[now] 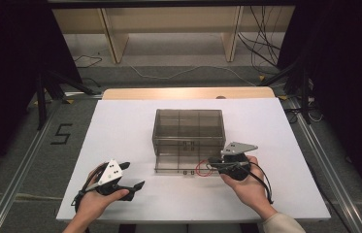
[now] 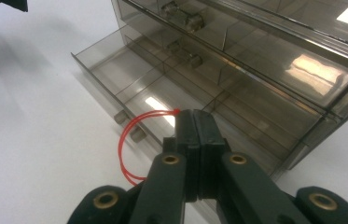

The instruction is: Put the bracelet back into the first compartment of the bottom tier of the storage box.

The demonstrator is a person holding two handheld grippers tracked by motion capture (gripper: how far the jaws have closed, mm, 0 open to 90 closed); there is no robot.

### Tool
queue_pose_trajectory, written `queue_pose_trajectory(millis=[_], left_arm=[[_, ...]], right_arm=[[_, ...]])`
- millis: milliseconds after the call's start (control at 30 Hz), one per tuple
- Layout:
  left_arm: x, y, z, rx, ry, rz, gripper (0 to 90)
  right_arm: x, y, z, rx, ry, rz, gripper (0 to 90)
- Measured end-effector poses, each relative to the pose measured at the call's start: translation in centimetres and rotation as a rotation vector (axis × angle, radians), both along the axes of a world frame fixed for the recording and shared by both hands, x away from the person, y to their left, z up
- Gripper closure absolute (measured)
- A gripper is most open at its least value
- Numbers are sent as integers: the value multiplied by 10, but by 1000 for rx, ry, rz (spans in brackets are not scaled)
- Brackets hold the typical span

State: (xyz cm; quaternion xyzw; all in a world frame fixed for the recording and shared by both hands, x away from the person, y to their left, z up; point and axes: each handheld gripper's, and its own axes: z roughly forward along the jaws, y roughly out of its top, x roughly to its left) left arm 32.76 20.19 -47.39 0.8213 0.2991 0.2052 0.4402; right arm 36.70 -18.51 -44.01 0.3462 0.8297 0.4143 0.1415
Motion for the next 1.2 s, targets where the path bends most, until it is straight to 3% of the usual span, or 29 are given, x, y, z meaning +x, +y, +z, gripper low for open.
queue_pose_trajectory(millis=[1200], left_arm=[[0, -1, 0, 1, 1, -2, 160]], right_arm=[[8, 24, 3, -11, -12, 30, 900]])
